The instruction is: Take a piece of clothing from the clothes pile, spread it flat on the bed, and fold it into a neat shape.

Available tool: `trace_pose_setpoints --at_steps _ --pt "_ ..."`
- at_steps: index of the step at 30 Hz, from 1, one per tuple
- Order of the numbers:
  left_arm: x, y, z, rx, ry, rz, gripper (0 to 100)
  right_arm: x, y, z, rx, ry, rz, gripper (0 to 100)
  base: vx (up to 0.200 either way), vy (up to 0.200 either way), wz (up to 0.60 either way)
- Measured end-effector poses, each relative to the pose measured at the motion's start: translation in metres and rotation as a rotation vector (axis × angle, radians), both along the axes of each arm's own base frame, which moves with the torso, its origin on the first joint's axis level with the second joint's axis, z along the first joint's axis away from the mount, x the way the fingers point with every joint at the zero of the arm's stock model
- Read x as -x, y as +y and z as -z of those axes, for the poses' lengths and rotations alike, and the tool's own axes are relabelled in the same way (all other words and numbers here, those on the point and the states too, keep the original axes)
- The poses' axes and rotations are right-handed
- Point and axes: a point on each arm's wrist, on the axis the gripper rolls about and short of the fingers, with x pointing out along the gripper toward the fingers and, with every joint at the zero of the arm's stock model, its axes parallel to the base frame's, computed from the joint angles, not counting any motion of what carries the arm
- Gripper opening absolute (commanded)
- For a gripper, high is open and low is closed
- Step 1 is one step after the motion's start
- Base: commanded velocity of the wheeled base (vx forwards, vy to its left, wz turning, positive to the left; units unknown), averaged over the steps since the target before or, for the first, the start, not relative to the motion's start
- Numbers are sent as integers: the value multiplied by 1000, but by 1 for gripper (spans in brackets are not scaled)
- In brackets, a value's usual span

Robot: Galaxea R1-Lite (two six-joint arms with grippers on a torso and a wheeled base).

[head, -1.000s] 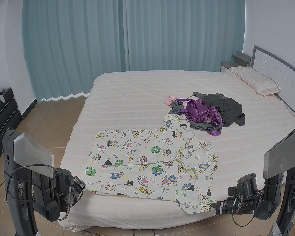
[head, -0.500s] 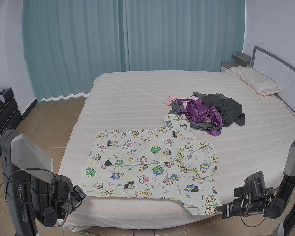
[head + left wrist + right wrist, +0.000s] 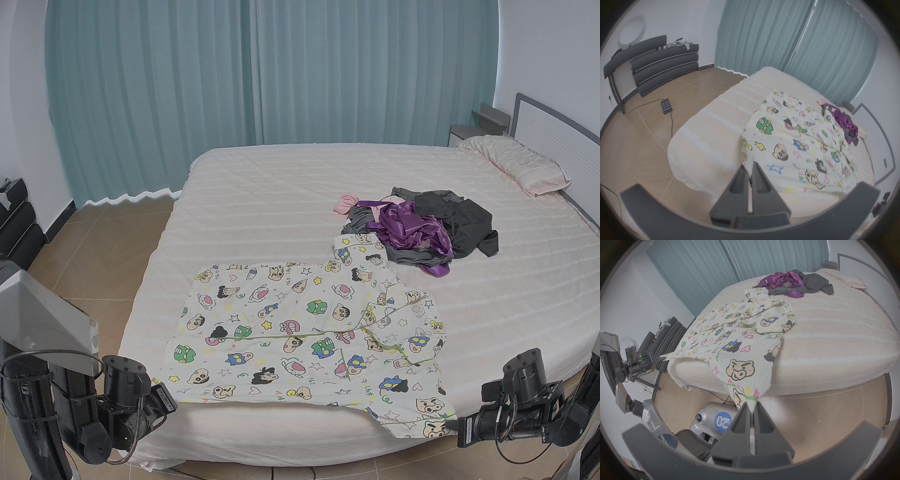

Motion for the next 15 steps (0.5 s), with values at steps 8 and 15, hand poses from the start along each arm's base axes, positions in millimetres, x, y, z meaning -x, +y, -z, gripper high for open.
trace_pose_setpoints --at_steps 8,15 --pt "17 -4 -7 -79 115 88 0 8 0 0 39 40 -10 0 0 0 0" --pt "27 -3 -9 -154 191 155 0 14 -1 -4 48 48 -23 0 0 0 0"
